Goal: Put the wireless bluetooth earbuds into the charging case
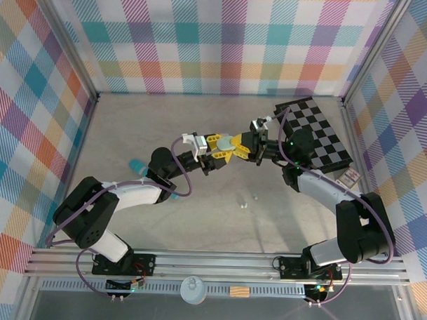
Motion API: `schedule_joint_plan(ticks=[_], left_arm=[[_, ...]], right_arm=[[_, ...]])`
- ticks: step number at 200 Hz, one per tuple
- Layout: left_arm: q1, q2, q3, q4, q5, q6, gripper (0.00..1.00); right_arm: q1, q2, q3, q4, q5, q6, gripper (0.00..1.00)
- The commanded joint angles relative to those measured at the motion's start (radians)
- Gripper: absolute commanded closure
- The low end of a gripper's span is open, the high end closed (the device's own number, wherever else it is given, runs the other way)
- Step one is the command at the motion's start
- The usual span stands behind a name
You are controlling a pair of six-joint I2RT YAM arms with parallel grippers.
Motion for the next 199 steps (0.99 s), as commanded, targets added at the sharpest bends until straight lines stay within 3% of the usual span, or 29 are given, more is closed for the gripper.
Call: schedule_joint_plan(ticks=[1,35,55,74,86,107,156,199], left_arm=[[-0.006,0.014,0.034,0.057,0.044,0.001,0.62],[-0.006,0.014,0.034,0.055,0.049,0.0,0.68],[-0.006,0.011,0.037,0.055,0.052,-0.013,0.72],[-0.006,-0.001,0.032,0.051,0.05,-0.017,0.75],[-0.004,-0.014,0.025,0.041,0.049,-0.019,0.76],[0.001,-0.039,0.006,0.021,0.046,-0.019,0.76],[0.024,-0.074,-0.022,-0.002,0.127,-0.071,0.76],[0.04,-0.104,-0.036,-0.023,0.193,-0.143,0.76]], right_arm=[[0.008,-0.013,0.026,0.045,0.006,0.01,0.88],[0.009,-0.013,0.032,0.04,0.01,0.008,0.85],[0.008,-0.032,0.044,-0.022,0.003,-0.053,0.62],[0.008,-0.095,0.073,-0.253,0.009,-0.253,0.44],[0.008,-0.143,0.113,-0.503,0.034,-0.434,0.35],[0.008,-0.206,0.202,-0.857,0.095,-0.726,0.23],[0.036,-0.262,0.361,-1.319,0.261,-1.296,0.16],[0.088,-0.293,0.421,-1.453,0.379,-1.652,0.15]])
